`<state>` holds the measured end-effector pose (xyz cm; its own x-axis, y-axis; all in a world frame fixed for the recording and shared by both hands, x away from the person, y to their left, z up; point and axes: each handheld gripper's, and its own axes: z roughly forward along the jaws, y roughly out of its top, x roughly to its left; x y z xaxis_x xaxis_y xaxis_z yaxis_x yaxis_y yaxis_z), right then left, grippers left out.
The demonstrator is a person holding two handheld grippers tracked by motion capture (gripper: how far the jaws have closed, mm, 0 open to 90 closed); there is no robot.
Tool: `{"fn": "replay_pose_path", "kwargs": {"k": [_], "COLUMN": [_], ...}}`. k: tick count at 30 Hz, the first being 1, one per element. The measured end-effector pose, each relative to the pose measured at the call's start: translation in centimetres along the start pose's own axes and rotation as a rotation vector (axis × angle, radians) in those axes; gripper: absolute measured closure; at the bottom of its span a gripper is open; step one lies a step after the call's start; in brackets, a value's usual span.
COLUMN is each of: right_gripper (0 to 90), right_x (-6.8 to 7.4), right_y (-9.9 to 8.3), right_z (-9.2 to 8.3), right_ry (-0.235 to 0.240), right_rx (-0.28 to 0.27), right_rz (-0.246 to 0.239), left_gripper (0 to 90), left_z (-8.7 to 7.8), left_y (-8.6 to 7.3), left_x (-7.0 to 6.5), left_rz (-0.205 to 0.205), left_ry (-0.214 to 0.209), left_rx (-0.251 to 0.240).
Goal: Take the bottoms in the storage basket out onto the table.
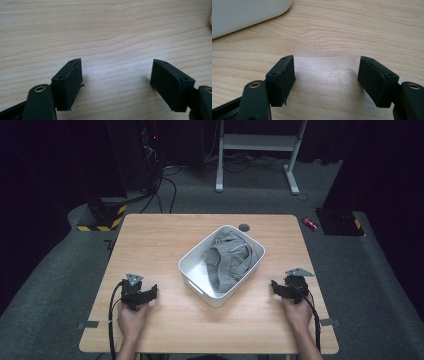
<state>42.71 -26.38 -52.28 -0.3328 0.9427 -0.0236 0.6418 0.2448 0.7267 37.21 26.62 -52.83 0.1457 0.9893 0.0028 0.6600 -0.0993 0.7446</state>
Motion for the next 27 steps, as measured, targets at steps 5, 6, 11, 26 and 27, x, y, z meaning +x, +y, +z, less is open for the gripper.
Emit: {"fn": "replay_pose_path", "kwargs": {"k": [5,6,11,26,27], "right_gripper": [29.2,29.2,29.1,25.8,25.8], "right_x": [0.02,0.02,0.09,0.26,0.26], "right_y": [0.00,0.00,0.00,-0.07,-0.07], "right_z": [0.00,0.00,0.02,-0.08,-0.08], "right_ry": [0.000,0.000,0.007,0.017,0.017], "right_rx": [0.001,0.001,0.000,0.008,0.008], "right_rz": [0.000,0.000,-0.006,-0.007,-0.007], "left_gripper": [25.6,25.6,25.6,25.6,25.6], "left_z": [0.00,0.00,-0.01,-0.01,-0.01], "left_y": [0.00,0.00,-0.01,0.00,0.00], "left_x": [0.00,0.00,0.00,0.02,0.02], "left_rz": [0.000,0.000,0.000,0.001,0.001], "left_ry": [0.000,0.000,0.000,0.000,0.000], "left_rx": [0.000,0.000,0.000,0.000,0.000]}}
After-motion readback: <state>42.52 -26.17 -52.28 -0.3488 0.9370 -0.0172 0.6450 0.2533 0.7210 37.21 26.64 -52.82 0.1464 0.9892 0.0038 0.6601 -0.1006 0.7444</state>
